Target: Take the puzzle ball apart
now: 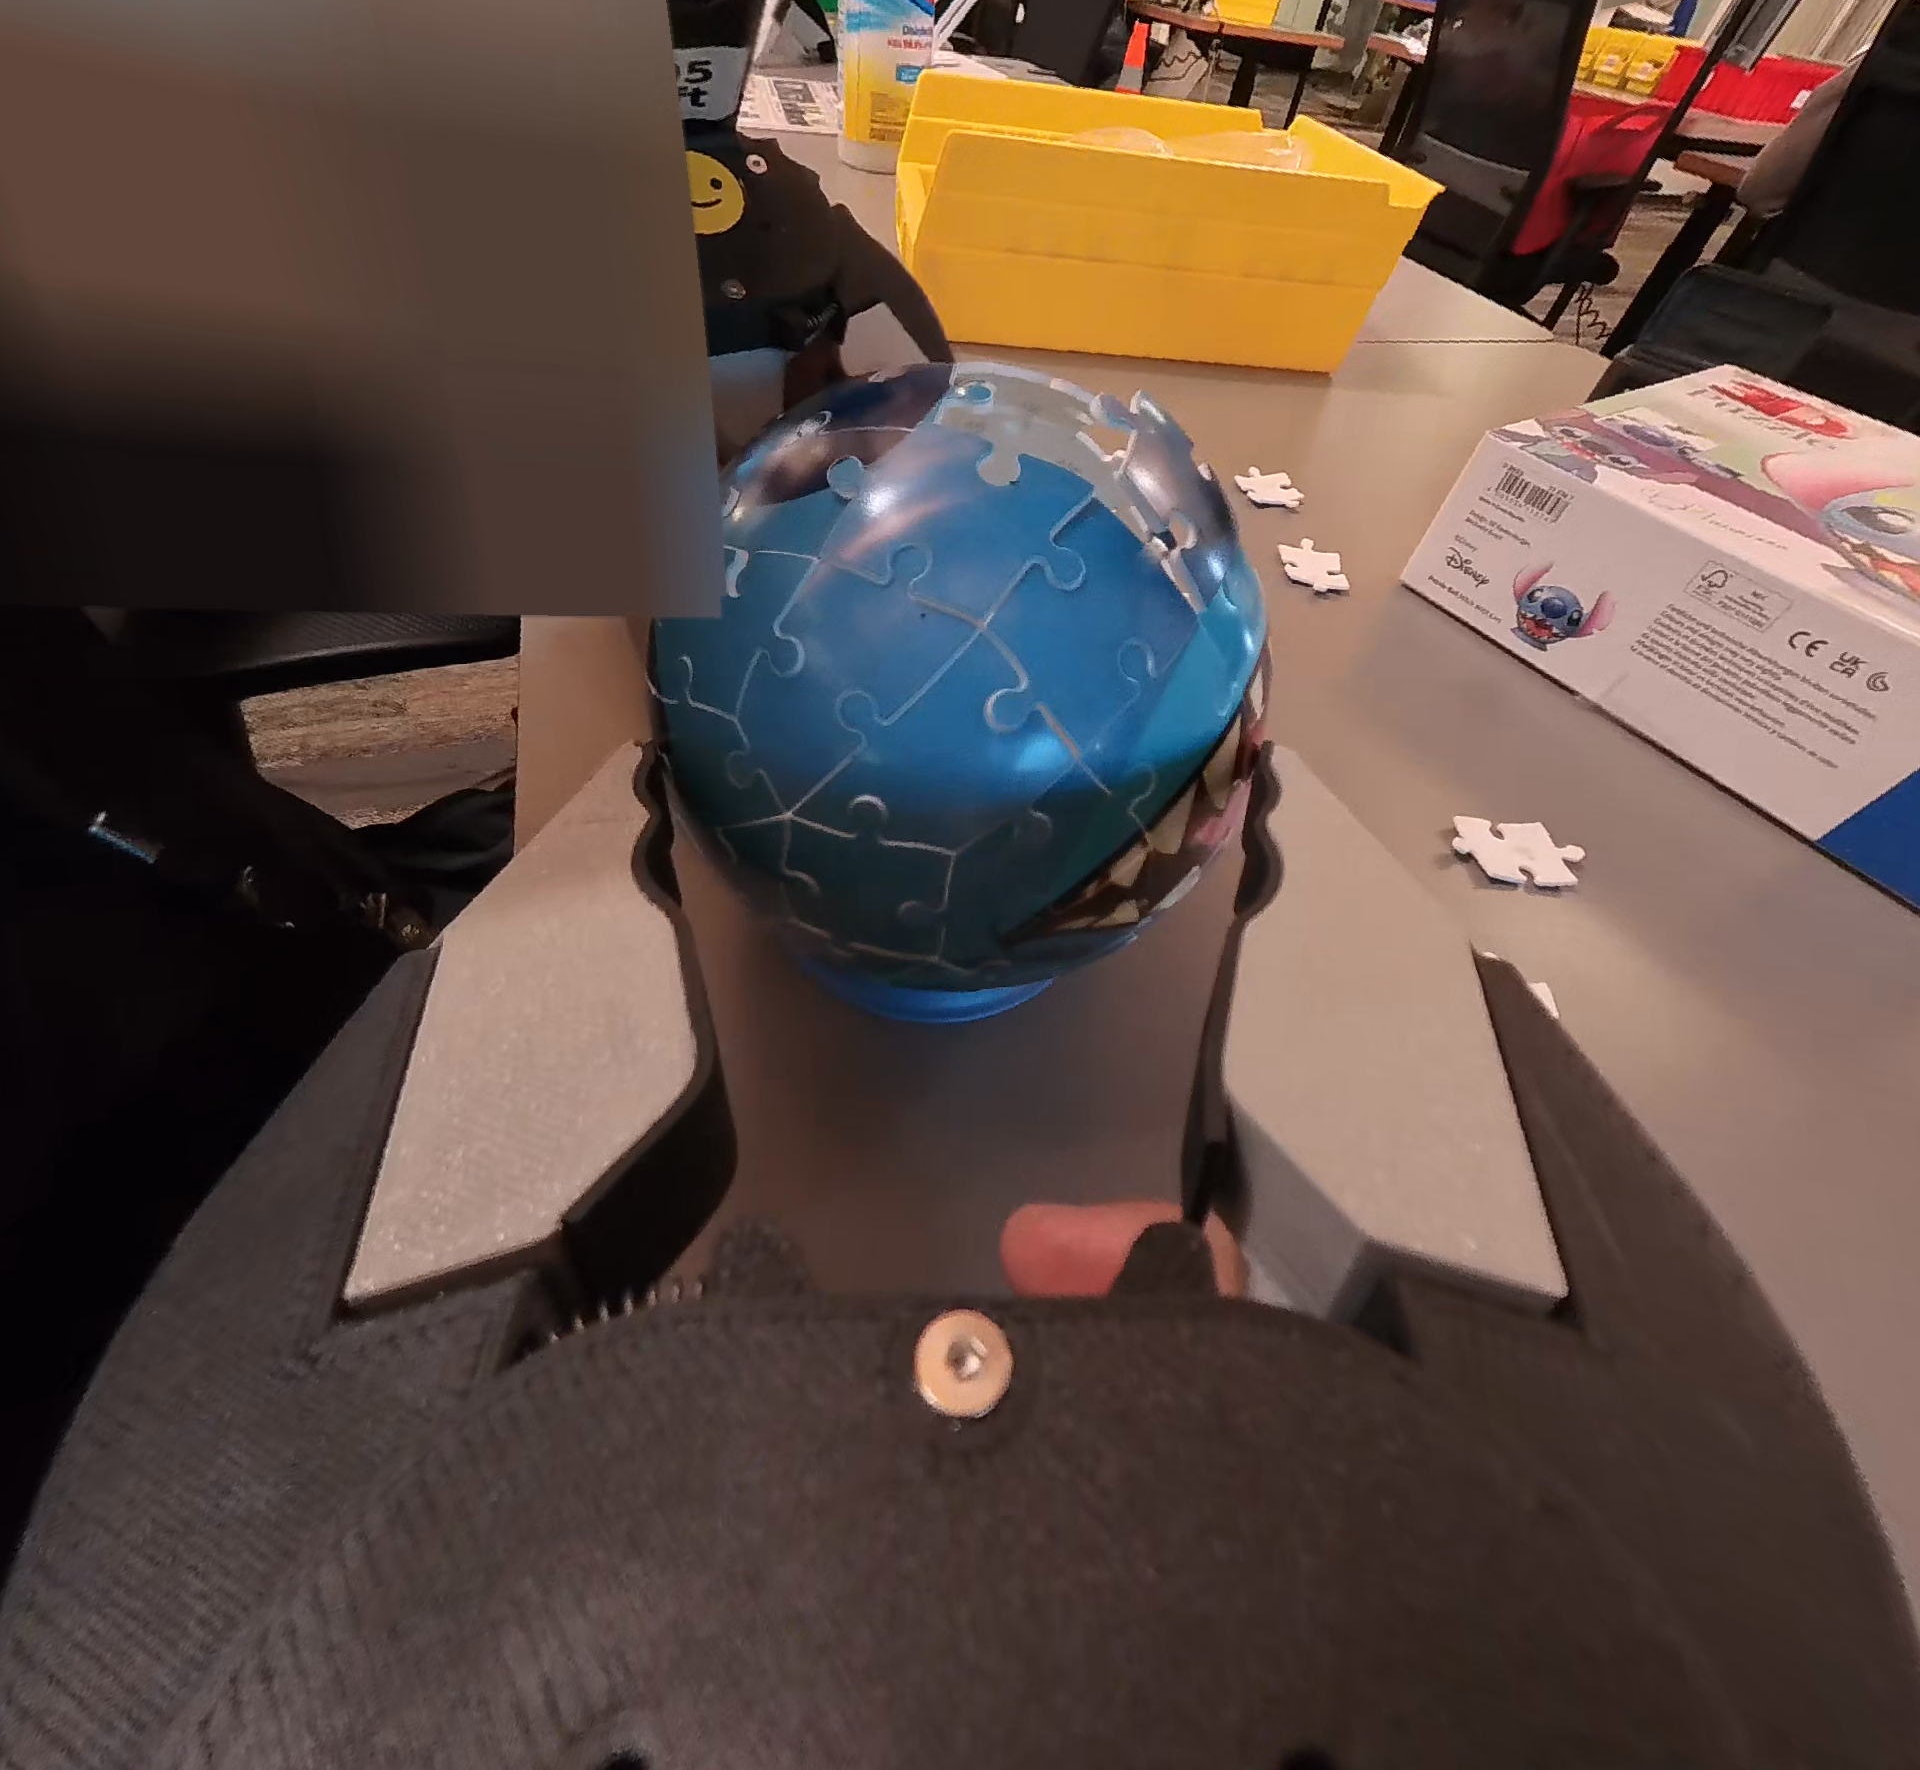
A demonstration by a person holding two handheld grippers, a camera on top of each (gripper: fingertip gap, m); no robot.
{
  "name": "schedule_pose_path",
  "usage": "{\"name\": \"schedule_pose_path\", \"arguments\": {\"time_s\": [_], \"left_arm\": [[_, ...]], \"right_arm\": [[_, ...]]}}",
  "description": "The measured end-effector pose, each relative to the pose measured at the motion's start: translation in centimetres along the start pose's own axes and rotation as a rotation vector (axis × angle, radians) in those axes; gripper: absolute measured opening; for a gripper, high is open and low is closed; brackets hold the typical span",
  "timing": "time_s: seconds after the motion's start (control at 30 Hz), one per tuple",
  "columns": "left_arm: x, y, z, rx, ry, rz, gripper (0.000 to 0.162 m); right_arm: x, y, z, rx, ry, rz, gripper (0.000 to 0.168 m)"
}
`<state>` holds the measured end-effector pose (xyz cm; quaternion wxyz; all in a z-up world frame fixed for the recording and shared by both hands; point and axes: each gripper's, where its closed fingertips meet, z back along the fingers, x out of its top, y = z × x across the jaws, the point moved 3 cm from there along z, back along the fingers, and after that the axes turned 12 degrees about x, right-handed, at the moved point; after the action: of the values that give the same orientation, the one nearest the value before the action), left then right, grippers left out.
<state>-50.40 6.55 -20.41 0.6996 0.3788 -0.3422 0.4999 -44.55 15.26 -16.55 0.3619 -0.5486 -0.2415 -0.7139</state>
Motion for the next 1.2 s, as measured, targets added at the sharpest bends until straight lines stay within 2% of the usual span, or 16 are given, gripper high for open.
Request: {"name": "schedule_pose_path", "arguments": {"time_s": [0.07,0.27,0.53,0.6,0.8,0.93,1.2], "left_arm": [[0.0,0.6,0.1,0.029,-0.002,0.041,0.101],[-2.0,3.2,2.9,0.081,0.008,0.119,0.101],[-5.1,7.5,7.3,0.242,0.016,0.222,0.100],[-5.4,8.5,7.6,0.283,0.020,0.263,0.099],[-5.7,9.6,7.8,0.278,0.017,0.368,0.096],[-6.1,11.2,8.3,0.327,0.004,0.438,0.093],[-6.3,12.1,8.5,0.345,0.000,0.488,0.091]], "right_arm": [[0.3,0.1,0.2,-0.002,-0.013,0.006,0.103],[1.7,-0.3,3.0,0.008,-0.102,-0.014,0.096],[0.6,-5.7,5.7,0.006,-0.142,-0.147,0.089],[0.1,-7.8,5.8,-0.014,-0.135,-0.161,0.088],[-1.1,-12.9,5.4,-0.016,-0.133,-0.199,0.087],[-2.6,-13.4,5.1,-0.022,-0.075,-0.196,0.086],[-2.6,-13.0,4.9,-0.011,-0.079,-0.193,0.086]]}}
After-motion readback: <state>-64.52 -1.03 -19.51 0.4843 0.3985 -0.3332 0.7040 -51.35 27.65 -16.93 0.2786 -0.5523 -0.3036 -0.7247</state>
